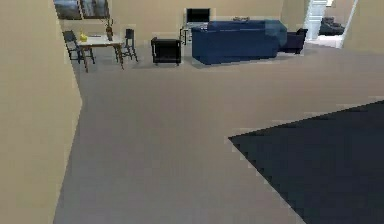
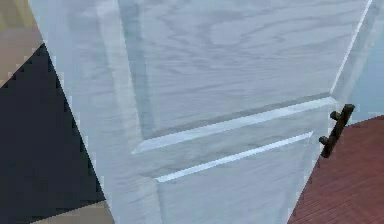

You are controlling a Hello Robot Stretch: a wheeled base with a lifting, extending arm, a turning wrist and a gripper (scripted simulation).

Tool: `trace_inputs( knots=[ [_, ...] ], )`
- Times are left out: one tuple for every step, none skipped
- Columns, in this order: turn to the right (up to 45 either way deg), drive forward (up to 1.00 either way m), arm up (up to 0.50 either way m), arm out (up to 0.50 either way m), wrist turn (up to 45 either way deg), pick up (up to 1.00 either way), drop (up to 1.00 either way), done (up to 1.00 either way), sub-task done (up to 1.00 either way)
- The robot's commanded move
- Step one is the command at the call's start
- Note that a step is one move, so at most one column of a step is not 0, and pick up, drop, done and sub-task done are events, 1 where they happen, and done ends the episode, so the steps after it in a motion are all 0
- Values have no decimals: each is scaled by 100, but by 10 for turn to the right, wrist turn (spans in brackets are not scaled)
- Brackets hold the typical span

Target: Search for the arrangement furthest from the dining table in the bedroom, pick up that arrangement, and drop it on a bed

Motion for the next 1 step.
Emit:
trace_inputs(
  knots=[
    [-240,0,0,0,0,0,0,0,0]
  ],
)
